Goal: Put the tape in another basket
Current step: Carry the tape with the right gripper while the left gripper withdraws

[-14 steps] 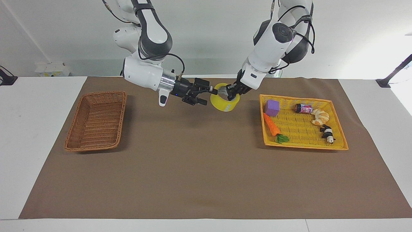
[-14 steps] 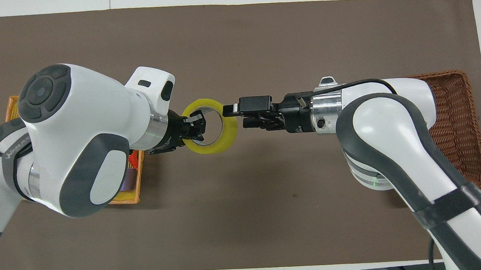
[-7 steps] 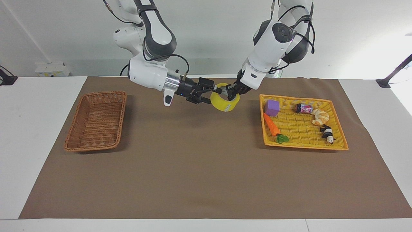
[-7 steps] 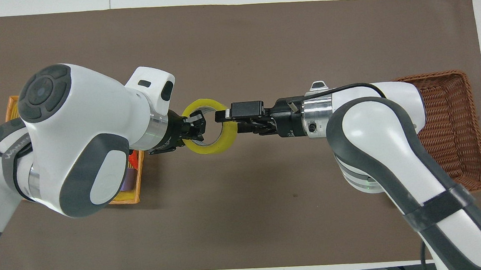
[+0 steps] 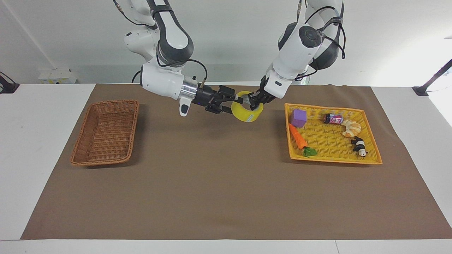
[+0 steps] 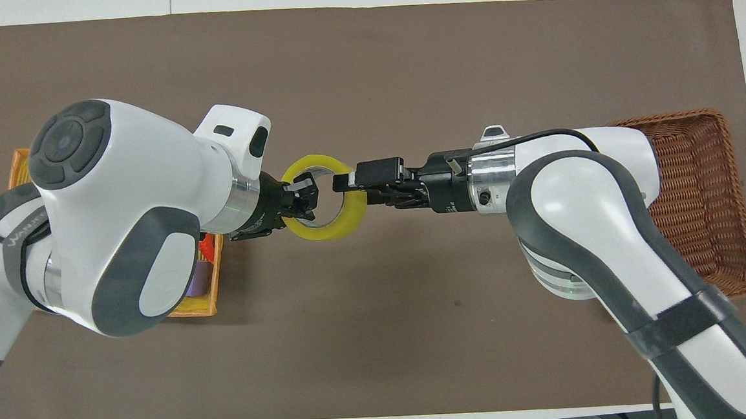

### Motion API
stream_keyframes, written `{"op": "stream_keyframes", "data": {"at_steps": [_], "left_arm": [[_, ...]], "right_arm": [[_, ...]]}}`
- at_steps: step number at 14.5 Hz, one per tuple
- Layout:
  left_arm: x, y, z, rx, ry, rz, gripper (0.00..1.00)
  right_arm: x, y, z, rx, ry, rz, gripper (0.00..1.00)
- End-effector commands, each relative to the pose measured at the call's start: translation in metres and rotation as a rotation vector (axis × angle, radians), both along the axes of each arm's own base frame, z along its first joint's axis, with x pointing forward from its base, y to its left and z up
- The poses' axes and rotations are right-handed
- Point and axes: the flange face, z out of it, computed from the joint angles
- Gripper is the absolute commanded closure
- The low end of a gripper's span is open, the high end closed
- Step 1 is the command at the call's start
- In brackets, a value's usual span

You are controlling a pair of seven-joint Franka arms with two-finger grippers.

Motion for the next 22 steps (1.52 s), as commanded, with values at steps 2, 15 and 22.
{"op": "stream_keyframes", "data": {"at_steps": [2, 15, 22], "left_arm": [[-0.006, 0.008, 0.008, -0.019, 0.007, 0.006, 1.0], [0.025, 0.08, 0.087, -0.025, 0.002, 0.071, 0.0], [0.078, 0.328, 0.064, 0.095, -0.118, -0.015, 0.01]], "right_arm": [[-0.001, -0.001, -0.001, 0.008, -0.013, -0.009, 0.71], [0.021, -0.065, 0.003, -0.105, -0.06, 0.024, 1.0], [0.036, -0.296, 0.019, -0.143, -0.078, 0.079, 1.0]]}}
